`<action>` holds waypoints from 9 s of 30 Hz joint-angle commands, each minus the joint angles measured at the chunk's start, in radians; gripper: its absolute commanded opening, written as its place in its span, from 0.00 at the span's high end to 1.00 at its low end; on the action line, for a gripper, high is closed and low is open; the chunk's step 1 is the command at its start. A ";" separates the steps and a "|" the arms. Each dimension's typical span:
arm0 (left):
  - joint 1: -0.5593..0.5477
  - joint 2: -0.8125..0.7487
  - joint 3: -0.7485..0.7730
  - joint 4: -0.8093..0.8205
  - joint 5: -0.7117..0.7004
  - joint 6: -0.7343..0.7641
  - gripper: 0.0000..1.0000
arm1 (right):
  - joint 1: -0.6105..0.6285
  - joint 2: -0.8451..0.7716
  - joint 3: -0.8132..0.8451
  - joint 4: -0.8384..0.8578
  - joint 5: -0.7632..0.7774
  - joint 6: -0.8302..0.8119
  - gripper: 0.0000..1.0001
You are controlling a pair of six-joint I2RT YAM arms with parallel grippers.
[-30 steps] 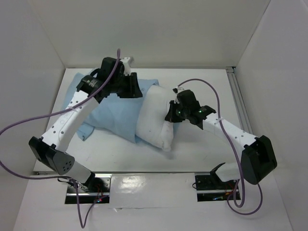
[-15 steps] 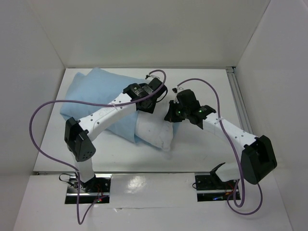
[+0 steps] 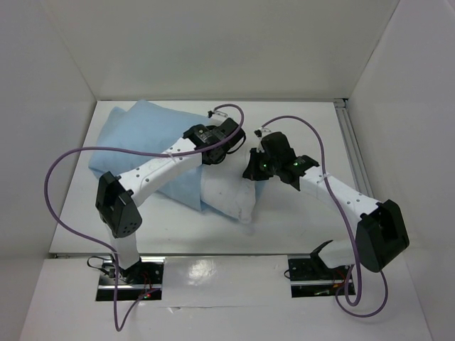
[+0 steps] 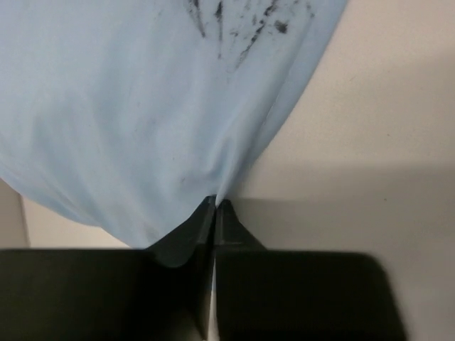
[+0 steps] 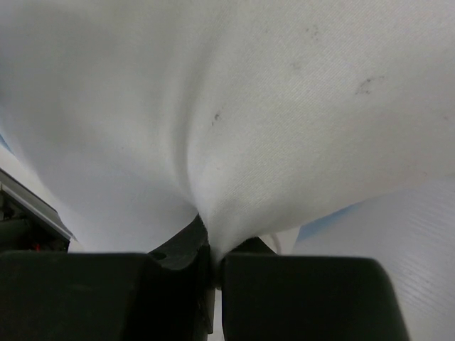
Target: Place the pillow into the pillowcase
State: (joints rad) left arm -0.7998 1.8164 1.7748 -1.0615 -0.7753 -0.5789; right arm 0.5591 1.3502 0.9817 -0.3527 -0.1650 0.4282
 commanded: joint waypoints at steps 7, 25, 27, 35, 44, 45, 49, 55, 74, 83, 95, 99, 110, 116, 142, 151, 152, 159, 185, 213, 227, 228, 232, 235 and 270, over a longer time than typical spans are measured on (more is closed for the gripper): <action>0.042 -0.086 0.190 0.174 0.556 0.146 1.00 | 0.005 0.044 0.090 0.139 -0.066 -0.012 1.00; 0.205 -0.078 0.232 0.670 1.393 -0.194 1.00 | 0.018 0.101 -0.107 0.509 -0.116 0.174 1.00; 0.205 -0.060 0.264 0.670 1.407 -0.203 1.00 | 0.018 0.121 -0.141 0.523 -0.107 0.187 1.00; 0.157 -0.019 0.455 0.658 1.456 -0.233 1.00 | -0.004 0.101 0.205 0.419 -0.067 0.080 1.00; 0.130 -0.104 0.288 0.514 1.136 -0.234 1.00 | -0.013 0.087 0.042 0.493 -0.079 0.083 1.00; 0.129 -0.104 0.253 0.514 1.083 -0.234 1.00 | -0.022 0.098 -0.013 0.507 -0.090 0.093 1.00; 0.108 -0.115 0.155 0.500 1.058 -0.230 1.00 | -0.090 0.171 -0.046 0.489 -0.177 0.104 1.00; 0.088 -0.086 0.268 0.332 1.004 -0.064 0.36 | -0.120 0.069 0.012 0.232 -0.179 0.029 0.38; -0.205 0.055 0.239 -0.011 0.376 0.145 0.28 | -0.407 -0.264 -0.201 -0.077 -0.088 0.181 0.17; -0.283 0.273 0.225 -0.011 -0.063 0.149 0.13 | -0.438 -0.273 -0.178 -0.101 -0.079 0.161 0.16; -0.093 0.434 0.377 -0.018 -0.012 0.129 1.00 | -0.438 -0.240 -0.268 -0.062 -0.146 0.141 0.15; 0.097 0.270 0.457 0.009 0.505 0.129 1.00 | -0.438 -0.249 -0.258 0.010 -0.206 0.132 0.15; 0.454 0.018 0.488 0.136 1.151 0.051 1.00 | -0.320 -0.044 0.009 0.346 -0.301 0.274 0.85; 0.485 0.008 0.463 0.195 1.197 0.010 1.00 | -0.188 0.119 0.153 0.547 -0.265 0.368 1.00; 0.495 -0.080 0.350 0.275 1.239 -0.036 1.00 | -0.111 0.584 0.361 0.391 0.124 0.376 1.00; 0.495 -0.089 0.325 0.327 1.288 -0.068 1.00 | -0.131 0.526 0.264 0.582 0.050 0.388 0.79; 0.495 -0.089 0.325 0.327 1.288 -0.068 1.00 | -0.131 0.517 0.264 0.609 0.039 0.397 0.72; 0.495 -0.089 0.325 0.354 1.318 -0.087 1.00 | -0.113 0.575 0.299 0.736 0.028 0.443 0.41; 0.515 -0.135 0.138 0.380 1.130 -0.084 1.00 | -0.185 0.505 0.327 0.368 0.064 0.282 1.00; 0.496 0.106 0.043 0.368 0.801 -0.001 1.00 | -0.444 -0.080 -0.097 0.096 -0.100 0.133 1.00; 0.272 0.145 0.020 0.198 0.829 0.287 1.00 | -0.444 -0.152 0.121 0.486 0.036 0.244 1.00; 0.261 0.146 0.020 0.198 0.847 0.287 1.00 | -0.444 -0.085 0.149 0.486 0.045 0.254 1.00; 0.248 0.107 -0.004 0.187 0.935 0.312 1.00 | -0.453 0.091 0.306 0.482 0.045 0.245 1.00; 0.238 0.083 0.012 0.117 0.894 0.312 1.00 | -0.476 0.174 0.325 0.501 0.067 0.268 1.00; 0.116 0.391 0.534 0.736 0.752 0.211 0.14 | -0.375 -0.034 0.107 0.413 -0.174 0.244 1.00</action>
State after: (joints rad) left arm -0.6876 2.1651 2.2642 -0.3717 0.0456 -0.3981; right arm 0.1665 1.3918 1.0824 0.0147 -0.2855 0.6636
